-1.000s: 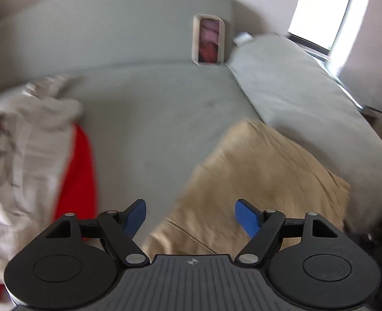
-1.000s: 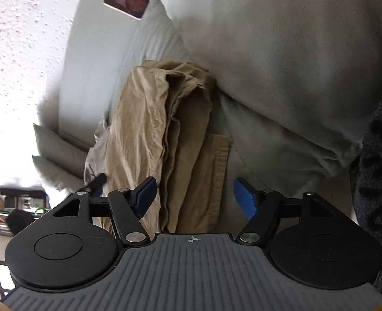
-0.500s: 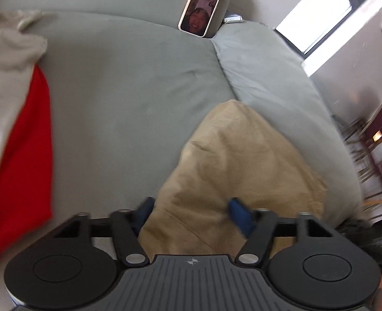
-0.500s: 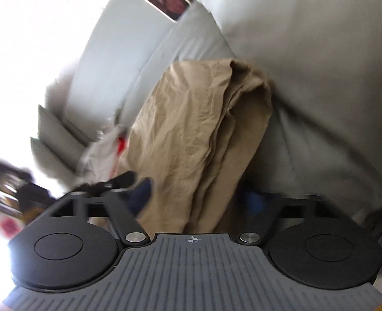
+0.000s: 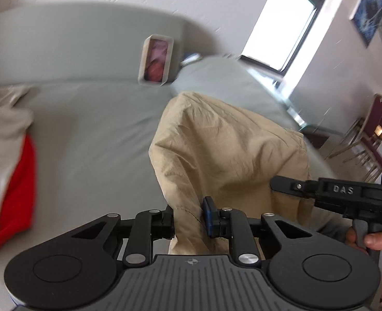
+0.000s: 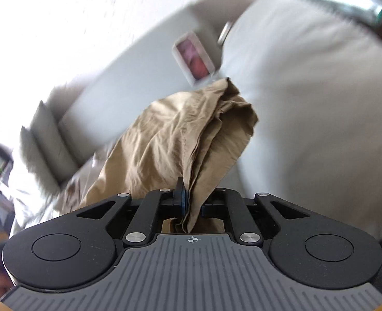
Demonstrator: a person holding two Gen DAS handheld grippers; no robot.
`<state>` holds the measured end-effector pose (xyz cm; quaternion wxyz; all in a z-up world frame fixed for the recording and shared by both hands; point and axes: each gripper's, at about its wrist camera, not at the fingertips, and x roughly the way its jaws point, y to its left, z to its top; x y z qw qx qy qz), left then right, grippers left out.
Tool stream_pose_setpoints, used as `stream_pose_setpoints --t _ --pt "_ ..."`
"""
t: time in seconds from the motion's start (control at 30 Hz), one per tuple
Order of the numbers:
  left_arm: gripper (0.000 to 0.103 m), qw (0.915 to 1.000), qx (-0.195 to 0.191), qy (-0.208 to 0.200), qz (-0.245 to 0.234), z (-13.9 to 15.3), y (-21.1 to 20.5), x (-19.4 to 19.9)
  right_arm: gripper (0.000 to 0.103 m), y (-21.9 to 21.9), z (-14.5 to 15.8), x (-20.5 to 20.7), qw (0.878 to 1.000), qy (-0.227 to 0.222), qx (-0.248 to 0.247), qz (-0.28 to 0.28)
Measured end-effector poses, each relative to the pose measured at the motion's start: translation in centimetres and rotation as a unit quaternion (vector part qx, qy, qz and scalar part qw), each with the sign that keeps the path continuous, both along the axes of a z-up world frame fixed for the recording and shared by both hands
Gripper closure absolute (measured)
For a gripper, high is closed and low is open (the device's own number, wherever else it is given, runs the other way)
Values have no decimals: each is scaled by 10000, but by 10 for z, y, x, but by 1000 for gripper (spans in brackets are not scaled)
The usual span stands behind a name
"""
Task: Fold clothes
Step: 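Carry the folded trousers with both grippers onto the sofa's armrest cushion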
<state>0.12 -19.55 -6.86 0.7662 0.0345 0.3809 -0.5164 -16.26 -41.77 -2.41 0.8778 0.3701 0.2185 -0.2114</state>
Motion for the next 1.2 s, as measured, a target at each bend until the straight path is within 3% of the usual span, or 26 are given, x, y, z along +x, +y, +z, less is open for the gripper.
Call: stream_pose_setpoints --t 0.2,0.37,0.5,0.53,0.57,0.63,0.73,0.8,0.9,0.97,1.03,1.13,1.2 --pt "84 9982 -370 220 -428 12 -95 -35 93 -65 40 -59 9945 7 -478 -930" --pt "84 9933 -484 816 -666 6 -173 -48 92 -122 33 -73 9907 200 -382 -1291" --pt "78 9943 -39 945 -499 -24 -231 -44 90 -167 25 -80 9868 356 -273 -1553" --pt "71 9942 177 962 -435 -35 -240 -41 81 -175 20 -79 9862 476 -288 -1560" --pt "61 9949 205 894 -430 -39 -241 -40 72 -181 13 -75 9855 638 -325 -1536" --pt "52 9963 178 719 -444 -45 -241 -37 50 -188 4 -75 9839 857 -436 -1508" --pt "44 9985 -38 50 -552 -26 -215 -46 48 -180 5 -93 9819 869 -714 -1526" --pt "42 9965 -250 -537 -586 -11 -195 -55 43 -167 17 -107 9758 744 -1211 -1661" --pt "50 9897 -704 -911 -849 4 -179 -71 40 -149 38 -123 9628 495 -1961 -1792" --pt "85 9846 -848 -963 -1187 8 -185 -84 59 -150 46 -115 9629 325 -2166 -1576" --pt "93 9808 -735 -1014 -1494 0 -205 -100 88 -161 41 -93 9688 383 -2039 -1353" --pt "99 9748 -504 -1025 -1917 -14 -235 -121 90 -181 24 -61 9717 649 -1966 -1137" --pt "101 9749 -290 -755 -2074 -28 -250 -124 90 -196 7 -44 9688 971 -2018 -1067"
